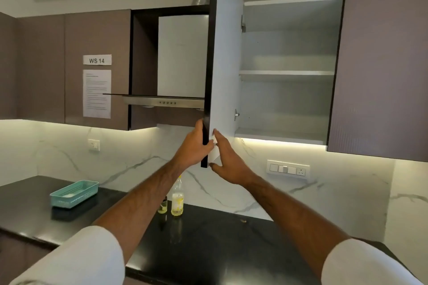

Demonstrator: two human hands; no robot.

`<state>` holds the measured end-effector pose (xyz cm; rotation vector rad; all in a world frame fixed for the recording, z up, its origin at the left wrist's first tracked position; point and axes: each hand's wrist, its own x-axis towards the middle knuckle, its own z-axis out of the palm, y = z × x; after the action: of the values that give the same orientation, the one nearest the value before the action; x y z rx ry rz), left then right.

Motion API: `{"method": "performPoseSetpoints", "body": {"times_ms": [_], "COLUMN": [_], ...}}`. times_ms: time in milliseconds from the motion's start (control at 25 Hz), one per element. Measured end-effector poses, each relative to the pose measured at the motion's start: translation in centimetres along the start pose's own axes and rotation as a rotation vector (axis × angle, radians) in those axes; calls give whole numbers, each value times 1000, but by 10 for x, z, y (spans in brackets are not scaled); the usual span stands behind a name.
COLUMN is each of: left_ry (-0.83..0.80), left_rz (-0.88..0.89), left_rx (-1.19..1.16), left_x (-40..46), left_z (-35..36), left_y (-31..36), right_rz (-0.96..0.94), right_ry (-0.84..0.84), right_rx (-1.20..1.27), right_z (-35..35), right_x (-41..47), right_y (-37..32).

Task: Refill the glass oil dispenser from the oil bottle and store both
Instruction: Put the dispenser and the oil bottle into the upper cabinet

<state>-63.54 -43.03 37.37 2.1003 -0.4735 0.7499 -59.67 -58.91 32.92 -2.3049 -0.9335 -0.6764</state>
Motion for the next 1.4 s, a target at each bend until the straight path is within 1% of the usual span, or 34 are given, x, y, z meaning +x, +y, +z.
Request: {"method": "performPoseSetpoints", "body": {"times_ms": [120,200,280,360,520,720,840,1000,1200,1400], "left_ry": [-36,-89,-160,-216,-251,-300,-300,-346,-416,-501], "left_rz": [-12,-19,-8,-5,-37,-139,-162,-182,-223,-287], "left_rx": [103,213,287,337,442,460,441,430,416,410], "left_x": [-33,-59,-86,-108,-136,-153,-144,-125,-72,5], "left_z": [12,19,22,16,-25,-86,-103,-99,-74,-43], "left_y": [-27,-56,-88,-117,-194,-301,-348,-401,-478,-538], "right_rz": [42,132,262,324,322,365,405,450,496,544], "right_ry": [-29,-62,-101,-170,-216,-280,-303,-344,-333,-353], "right_rx": [-7,-26,-53,-77,-57,-48,-53,-70,-66,-60], "right_z": [22,49,81,113,179,265,306,350,399,428], "right_x": [-23,-41,-56,-62,-46,-21,2,32,83,153], "right_y": [5,9,12,10,-19,-47,-43,-17,52,132]}}
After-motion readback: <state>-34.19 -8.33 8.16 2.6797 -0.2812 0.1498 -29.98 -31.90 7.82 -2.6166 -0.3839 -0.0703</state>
